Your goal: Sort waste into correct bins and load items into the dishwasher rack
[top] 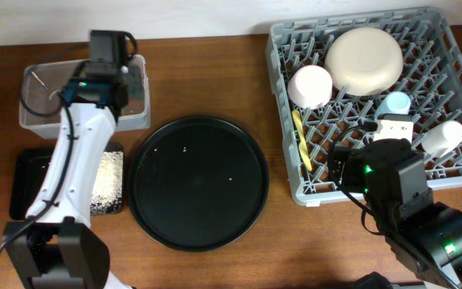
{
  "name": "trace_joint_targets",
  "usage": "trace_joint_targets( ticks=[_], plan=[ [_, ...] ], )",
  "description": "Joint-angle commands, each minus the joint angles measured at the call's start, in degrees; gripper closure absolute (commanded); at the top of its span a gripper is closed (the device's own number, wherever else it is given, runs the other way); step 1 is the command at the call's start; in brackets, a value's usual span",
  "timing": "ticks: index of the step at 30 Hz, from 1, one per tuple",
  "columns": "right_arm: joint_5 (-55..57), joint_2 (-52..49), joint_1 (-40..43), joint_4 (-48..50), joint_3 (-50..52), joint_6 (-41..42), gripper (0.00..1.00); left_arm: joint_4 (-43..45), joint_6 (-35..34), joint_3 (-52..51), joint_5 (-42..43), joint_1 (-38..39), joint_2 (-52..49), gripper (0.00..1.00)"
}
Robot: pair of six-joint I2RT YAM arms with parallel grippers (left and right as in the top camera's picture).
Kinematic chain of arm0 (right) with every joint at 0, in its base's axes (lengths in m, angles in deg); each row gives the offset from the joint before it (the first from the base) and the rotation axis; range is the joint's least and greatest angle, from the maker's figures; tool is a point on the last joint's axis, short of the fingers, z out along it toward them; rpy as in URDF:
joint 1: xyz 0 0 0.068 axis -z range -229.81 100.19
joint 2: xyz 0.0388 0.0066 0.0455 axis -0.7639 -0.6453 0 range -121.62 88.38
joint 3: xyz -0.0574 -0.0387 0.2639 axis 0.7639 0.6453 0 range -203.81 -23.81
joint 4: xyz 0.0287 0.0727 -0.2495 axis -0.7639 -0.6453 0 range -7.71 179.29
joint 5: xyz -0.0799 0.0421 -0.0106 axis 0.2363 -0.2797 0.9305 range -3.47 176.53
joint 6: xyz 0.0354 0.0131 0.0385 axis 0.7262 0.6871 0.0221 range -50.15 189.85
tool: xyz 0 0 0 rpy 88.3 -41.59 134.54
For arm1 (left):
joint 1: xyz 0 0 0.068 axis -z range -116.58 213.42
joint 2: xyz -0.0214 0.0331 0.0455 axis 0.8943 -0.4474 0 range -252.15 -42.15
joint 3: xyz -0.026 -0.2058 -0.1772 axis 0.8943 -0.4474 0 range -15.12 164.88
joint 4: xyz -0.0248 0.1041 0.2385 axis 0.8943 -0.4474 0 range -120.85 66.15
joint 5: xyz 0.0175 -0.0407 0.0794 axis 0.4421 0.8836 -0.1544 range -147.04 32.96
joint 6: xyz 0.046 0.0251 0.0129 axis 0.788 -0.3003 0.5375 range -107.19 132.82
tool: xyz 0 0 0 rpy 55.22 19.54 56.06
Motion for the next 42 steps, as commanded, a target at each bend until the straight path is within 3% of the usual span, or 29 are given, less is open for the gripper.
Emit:
trace_joint_targets(
  ticks=[1, 5, 6, 7, 8, 12, 15, 16, 17, 18, 20, 23, 27, 32, 34, 35, 36, 42],
  plan=[
    [-0.74, 0.22, 0.15, 0.04, 0.17, 0.66, 0.02, 7.91, 2.05, 0.44, -2.16, -4.66, -4.68, 0.99],
    [-0.96, 0.22, 0.15, -0.66, 0.17, 0.66, 0.02, 8.79, 2.03, 0.44, 0.76, -7.08, -7.87, 0.99],
    [-1.01, 0.22, 0.15, -0.74, 0.17, 0.68, 0.02, 8.92, 2.03, 0.44, 0.92, -7.56, -8.59, 0.89],
    [-0.98, 0.22, 0.15, -0.83, 0.17, 0.68, 0.02, 9.14, 2.01, 0.44, 1.14, -7.98, -9.16, 0.35],
    [-0.98, 0.22, 0.15, -0.85, 0.17, 0.66, 0.02, 9.14, 2.03, 0.44, 1.05, -8.37, -9.22, 0.01],
    [-0.96, 0.22, 0.15, -0.85, 0.17, 0.68, 0.02, 5.79, 1.99, 0.72, 2.03, -8.57, -8.22, 0.01],
    [-0.96, 0.22, 0.15, -0.85, 0.17, 0.66, 0.02, 0.39, 1.99, 0.72, 9.05, -7.93, -6.21, 0.02],
    [-0.96, 0.22, 0.15, -0.83, 0.17, 0.66, 0.02, -1.9, 2.01, 0.72, 13.05, -7.43, -5.14, 0.11],
    [-0.96, 0.22, 0.15, -0.83, 0.17, 0.66, 0.02, -3.43, 2.05, 0.72, 15.74, -7.04, -4.46, 0.27],
    [-0.96, 0.2, 0.15, -0.79, 0.17, 0.66, 0.02, -4.92, 2.1, 0.72, 17.66, -6.56, -3.82, 0.51],
    [-1.01, 0.2, 0.15, -0.22, 0.17, 0.68, 0.02, -8.61, 2.21, 0.72, 20.52, -4.85, -3.02, 0.74],
    [-1.62, 0.2, 0.15, 0.09, 0.17, 0.68, 0.02, -14.08, 2.21, 0.72, 20.98, -1.53, -2.97, 0.97],
    [-1.62, 0.2, 0.15, 0.66, 0.17, 0.68, 0.02, -19.82, 5.2, 0.72, 19.47, 2.4, -0.7, 1.0],
    [-1.6, 0.22, 0.15, 3.76, 0.17, 0.66, 0.02, -24.3, 2.78, 0.72, 16.55, 2.97, 9.2, 0.93],
    [-1.6, 0.22, 0.15, 6.43, 0.17, 0.66, 0.02, -26.23, 2.8, 0.72, 13.44, 2.89, 14.82, 0.76],
    [-1.6, 0.22, 0.15, 7.76, 0.17, 0.63, 0.02, -27.02, 2.82, 0.72, 11.93, 2.89, 17.25, 0.57],
    [-1.62, 0.22, 0.15, 9.55, 0.17, 0.63, 0.02, -27.87, 2.86, 0.72, 10.08, 2.89, 20.24, 0.01],
    [-5.73, 0.22, 0.15, 17.22, 0.17, 0.63, 0.02, -24.98, 2.84, 0.72, 8.46, 2.91, 31.26, 0.01]
  ],
)
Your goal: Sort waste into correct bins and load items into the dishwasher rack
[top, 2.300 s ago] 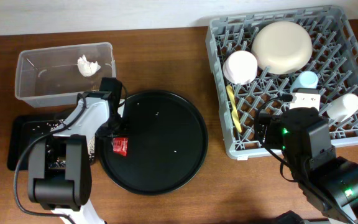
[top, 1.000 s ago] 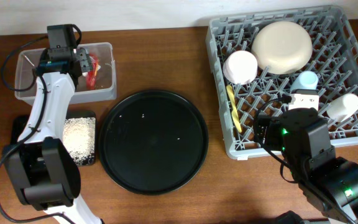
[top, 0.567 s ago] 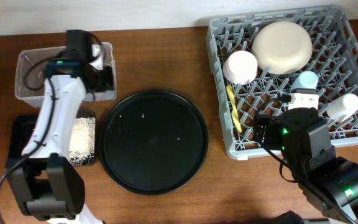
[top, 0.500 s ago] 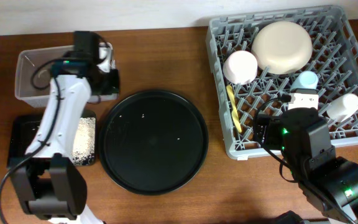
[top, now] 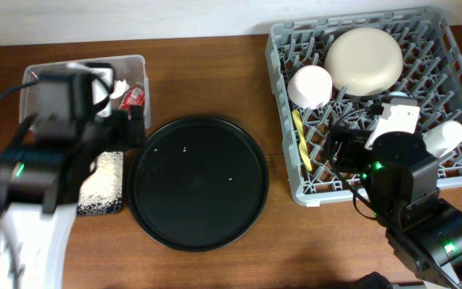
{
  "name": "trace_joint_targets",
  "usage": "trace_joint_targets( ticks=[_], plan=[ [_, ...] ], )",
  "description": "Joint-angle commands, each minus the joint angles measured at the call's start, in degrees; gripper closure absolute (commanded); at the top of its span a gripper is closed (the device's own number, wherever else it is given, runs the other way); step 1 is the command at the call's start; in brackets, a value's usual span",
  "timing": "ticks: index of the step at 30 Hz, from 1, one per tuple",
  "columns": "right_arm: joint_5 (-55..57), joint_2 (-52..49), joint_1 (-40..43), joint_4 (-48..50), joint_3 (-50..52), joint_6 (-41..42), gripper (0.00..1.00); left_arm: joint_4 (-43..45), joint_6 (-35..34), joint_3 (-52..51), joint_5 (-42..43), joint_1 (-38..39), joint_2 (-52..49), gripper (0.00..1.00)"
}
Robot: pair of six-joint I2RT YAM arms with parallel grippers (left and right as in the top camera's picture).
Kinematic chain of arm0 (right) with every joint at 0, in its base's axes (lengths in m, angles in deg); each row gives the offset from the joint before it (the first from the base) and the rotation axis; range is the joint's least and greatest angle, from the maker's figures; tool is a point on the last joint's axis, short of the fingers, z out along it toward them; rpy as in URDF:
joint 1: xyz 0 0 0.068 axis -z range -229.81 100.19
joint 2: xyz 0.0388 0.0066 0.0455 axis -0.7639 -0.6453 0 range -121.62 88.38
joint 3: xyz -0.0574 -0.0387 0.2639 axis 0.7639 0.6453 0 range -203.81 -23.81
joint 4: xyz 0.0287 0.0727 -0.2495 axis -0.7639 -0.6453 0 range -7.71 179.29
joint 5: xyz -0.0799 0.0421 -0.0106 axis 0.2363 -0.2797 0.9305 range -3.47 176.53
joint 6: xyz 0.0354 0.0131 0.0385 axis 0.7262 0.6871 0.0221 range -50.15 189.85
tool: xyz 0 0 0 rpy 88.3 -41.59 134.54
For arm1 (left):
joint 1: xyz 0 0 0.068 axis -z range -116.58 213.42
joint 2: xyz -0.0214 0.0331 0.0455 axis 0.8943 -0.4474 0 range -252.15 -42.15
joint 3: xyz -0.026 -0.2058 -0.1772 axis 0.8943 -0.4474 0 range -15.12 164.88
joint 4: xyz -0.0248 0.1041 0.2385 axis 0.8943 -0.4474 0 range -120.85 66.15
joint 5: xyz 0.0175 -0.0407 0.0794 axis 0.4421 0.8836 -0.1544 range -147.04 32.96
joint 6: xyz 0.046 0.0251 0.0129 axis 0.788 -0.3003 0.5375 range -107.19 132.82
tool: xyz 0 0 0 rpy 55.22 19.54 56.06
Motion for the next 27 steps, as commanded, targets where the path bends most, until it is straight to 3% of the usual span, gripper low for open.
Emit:
trace_joint_targets(
  ticks=[1, 5, 9, 15, 23, 27],
  plan=[
    [-4.61, 0.22, 0.15, 3.19, 0.07, 0.66, 0.02, 1.6, 0.28, 0.39, -2.12, -0.17, 4.09, 0.01],
    [-6.43, 0.22, 0.15, 6.75, 0.07, 0.68, 0.02, 0.72, 0.28, 0.39, -2.12, -0.17, 8.0, 0.01],
    [-12.26, 0.2, 0.15, 5.29, 0.07, 0.48, 0.02, 0.74, 0.26, 0.39, -2.12, -0.17, 8.41, 0.01],
    [-11.96, 0.59, 0.15, 4.79, 0.07, 0.11, 0.02, 0.61, 0.28, 0.39, -2.12, -0.17, 8.28, 0.0],
    [-12.02, 4.0, 0.63, 5.11, 0.5, -21.03, 0.02, -3.8, 0.26, 0.39, -2.12, -0.17, 8.28, 0.0],
    [-14.53, 7.93, 6.21, 6.84, 8.02, -22.75, 0.02, -6.38, 0.28, 0.39, -2.12, -0.17, 8.28, 0.01]
  ],
)
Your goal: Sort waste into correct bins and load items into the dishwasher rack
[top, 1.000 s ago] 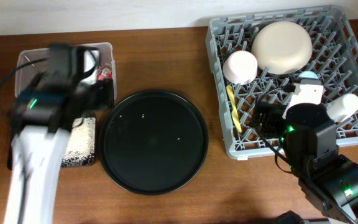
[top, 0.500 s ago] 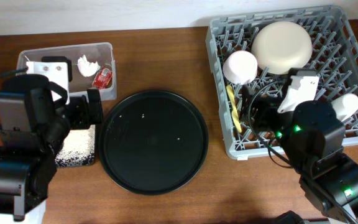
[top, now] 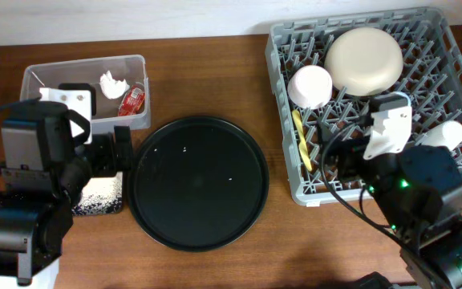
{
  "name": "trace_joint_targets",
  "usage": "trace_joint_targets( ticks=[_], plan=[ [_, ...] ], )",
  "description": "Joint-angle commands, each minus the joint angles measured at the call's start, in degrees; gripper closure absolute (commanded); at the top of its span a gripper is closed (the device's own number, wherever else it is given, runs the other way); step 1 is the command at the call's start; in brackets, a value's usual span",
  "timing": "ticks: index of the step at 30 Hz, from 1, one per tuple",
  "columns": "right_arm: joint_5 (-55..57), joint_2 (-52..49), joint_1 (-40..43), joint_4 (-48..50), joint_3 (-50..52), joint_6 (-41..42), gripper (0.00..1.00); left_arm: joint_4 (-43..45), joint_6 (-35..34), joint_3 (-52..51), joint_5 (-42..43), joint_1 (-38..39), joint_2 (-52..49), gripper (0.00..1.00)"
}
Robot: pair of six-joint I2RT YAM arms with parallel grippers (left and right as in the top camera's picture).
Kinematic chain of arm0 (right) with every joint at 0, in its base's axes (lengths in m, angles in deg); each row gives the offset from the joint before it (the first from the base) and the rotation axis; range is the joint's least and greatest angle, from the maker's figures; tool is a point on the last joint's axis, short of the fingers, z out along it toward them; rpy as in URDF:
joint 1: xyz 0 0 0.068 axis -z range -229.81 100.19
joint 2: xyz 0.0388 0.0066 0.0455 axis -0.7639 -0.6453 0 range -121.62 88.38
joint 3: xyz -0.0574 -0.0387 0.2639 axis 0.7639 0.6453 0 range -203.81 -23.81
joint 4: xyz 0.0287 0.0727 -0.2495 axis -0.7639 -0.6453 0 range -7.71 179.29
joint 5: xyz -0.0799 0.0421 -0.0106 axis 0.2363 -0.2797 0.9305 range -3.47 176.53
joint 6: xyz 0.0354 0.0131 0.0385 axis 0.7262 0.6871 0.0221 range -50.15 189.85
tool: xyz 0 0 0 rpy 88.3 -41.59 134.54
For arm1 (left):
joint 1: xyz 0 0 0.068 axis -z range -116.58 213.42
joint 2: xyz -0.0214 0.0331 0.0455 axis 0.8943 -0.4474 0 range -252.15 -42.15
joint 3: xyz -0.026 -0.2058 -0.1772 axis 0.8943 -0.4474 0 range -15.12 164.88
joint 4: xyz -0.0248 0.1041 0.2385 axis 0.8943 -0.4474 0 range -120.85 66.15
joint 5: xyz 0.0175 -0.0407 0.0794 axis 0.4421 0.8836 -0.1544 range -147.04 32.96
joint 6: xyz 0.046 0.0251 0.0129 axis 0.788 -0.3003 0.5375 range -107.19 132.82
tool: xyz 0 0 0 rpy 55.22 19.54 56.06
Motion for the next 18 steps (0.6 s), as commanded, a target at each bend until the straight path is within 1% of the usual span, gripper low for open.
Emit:
trace_joint_targets(
  ticks=[1, 4, 5, 9, 10, 12, 18],
  plan=[
    [-3.58, 4.02, 5.16, 2.89, 9.16, -5.09, 0.02, -2.08, 0.26, 0.33, -0.83, -0.17, 0.44, 0.01],
    [-6.34, 9.03, 9.22, 11.67, 21.59, -5.07, 0.02, -3.96, 0.28, 0.33, -0.83, -0.17, 0.44, 0.01],
    [-6.38, 11.96, 10.54, 16.48, 28.44, -4.7, 0.02, -4.9, 0.26, 0.33, -0.83, -0.17, 0.44, 0.0],
    [-7.65, 22.36, 11.23, 28.61, 46.49, -4.66, 0.02, -7.65, 0.26, 0.33, -0.83, -0.17, 0.44, 0.01],
    [-7.67, 24.98, 11.23, 30.38, 49.72, -4.66, 0.02, -8.28, 0.28, 0.33, -0.83, -0.17, 0.44, 0.01],
    [-7.63, 30.25, 11.23, 32.81, 54.82, -4.68, 0.02, -9.42, 0.28, 0.33, -0.83, -0.17, 0.44, 0.01],
    [-7.17, 46.82, 11.34, 32.85, 64.3, -4.72, 0.02, -10.64, 0.28, 0.33, -0.83, -0.17, 0.39, 0.01]
  ],
)
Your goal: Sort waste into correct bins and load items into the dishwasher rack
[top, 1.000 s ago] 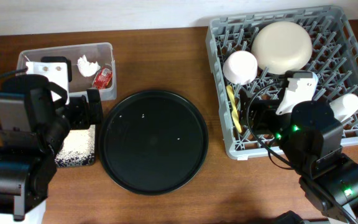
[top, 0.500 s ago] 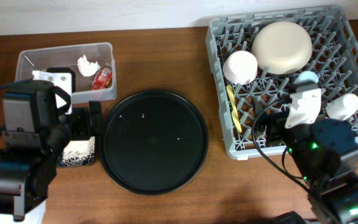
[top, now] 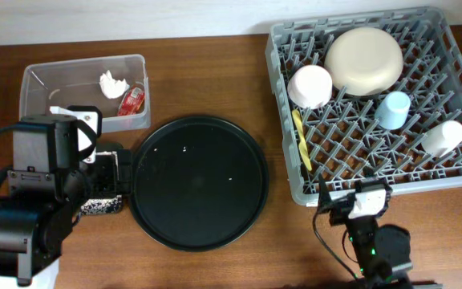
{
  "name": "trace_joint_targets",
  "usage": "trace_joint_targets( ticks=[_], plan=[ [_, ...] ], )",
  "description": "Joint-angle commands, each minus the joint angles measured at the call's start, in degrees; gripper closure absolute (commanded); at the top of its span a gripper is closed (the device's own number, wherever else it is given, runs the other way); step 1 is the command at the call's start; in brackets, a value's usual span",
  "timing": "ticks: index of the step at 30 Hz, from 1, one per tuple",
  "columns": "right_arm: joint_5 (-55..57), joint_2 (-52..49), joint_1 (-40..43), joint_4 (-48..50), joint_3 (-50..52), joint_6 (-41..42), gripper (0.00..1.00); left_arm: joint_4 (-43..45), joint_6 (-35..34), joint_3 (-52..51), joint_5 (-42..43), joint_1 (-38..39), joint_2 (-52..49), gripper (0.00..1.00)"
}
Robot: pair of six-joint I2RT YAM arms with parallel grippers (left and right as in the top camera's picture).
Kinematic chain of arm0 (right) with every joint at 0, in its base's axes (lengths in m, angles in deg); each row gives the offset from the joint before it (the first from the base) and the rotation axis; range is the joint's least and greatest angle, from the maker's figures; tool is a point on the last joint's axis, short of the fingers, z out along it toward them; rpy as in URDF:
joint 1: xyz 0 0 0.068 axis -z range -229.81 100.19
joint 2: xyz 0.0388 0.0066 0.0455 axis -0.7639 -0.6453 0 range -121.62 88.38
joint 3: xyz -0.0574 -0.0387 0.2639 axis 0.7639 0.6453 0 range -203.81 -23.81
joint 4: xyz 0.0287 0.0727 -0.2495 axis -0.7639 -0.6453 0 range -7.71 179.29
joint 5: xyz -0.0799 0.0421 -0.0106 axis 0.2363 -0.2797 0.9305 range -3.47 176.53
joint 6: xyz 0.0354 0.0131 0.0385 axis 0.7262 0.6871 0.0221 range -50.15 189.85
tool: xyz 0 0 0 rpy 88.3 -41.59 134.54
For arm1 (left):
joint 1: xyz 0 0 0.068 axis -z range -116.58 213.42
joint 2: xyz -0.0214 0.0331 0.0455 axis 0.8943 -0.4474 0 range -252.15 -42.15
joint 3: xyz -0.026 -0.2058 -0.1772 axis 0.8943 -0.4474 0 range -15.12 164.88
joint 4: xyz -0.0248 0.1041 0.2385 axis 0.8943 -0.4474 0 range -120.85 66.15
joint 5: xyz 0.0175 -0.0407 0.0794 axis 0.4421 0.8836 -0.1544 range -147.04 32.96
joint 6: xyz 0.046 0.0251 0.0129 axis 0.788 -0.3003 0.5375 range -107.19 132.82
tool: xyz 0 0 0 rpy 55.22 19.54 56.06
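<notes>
The grey dishwasher rack (top: 281, 112) at the right holds a cream bowl (top: 364, 60), a white cup (top: 310, 85), a blue cup (top: 392, 109), another white cup (top: 443, 136) and a yellow utensil (top: 301, 140). A clear bin (top: 87, 63) at the far left contains crumpled white paper (top: 112, 82) and a red wrapper (top: 133, 99). My left gripper (top: 111, 172) sits low beside the round black tray (top: 199, 183). In front of the rack, my right gripper (top: 351, 202) hangs at the near table edge. The arms' own bodies hide both pairs of fingers.
A black bin (top: 103, 207) with white grains lies under my left arm, mostly covered. The black tray holds only a few white crumbs. Brown tabletop shows between tray and rack.
My right arm has moved from above the rack's front half to the near table edge, uncovering the blue cup. My left arm sits slightly nearer the front.
First my left gripper was over the clear bin and my right over the rack by the blue cup. Then the left arm was back from the bin, showing paper and a red wrapper inside. Later both arms were nearer the front, and now the right is off the rack.
</notes>
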Motion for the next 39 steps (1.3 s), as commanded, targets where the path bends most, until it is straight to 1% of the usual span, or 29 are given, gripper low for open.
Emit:
trace_joint_targets(
  ticks=[1, 7, 32, 33, 35, 37, 39],
  plan=[
    [-0.13, 5.68, 0.72, 2.4, 4.33, -0.37, 0.02, -0.07, 0.28, 0.37, -0.81, -0.17, 0.35, 0.01],
    [-0.33, 5.81, 0.74, 0.68, 4.57, -0.37, 0.02, -0.04, 0.28, 0.37, -0.81, -0.17, 0.35, 0.0],
    [-0.33, 5.81, 0.74, 0.68, 4.57, -0.37, 0.02, -0.26, 0.31, 0.15, -0.83, -0.22, 0.35, 0.0],
    [-0.33, 5.81, 0.74, 0.68, 4.57, -0.37, 0.02, 0.22, 1.33, -0.04, -2.43, -0.28, 0.5, 0.01],
    [-0.33, 5.81, 0.74, 0.68, 4.57, -0.37, 0.02, 3.74, 1.57, -1.51, -4.85, -0.61, 2.29, 0.0],
    [-0.33, 5.81, 0.74, 0.68, 4.57, -0.37, 0.02, 13.09, 2.62, -6.86, -5.31, -1.29, 6.51, 0.01],
    [-0.33, 5.81, 0.74, 0.68, 4.57, -0.37, 0.02, 24.37, 3.8, -15.45, -4.37, -2.34, 12.0, 0.0]
  ],
)
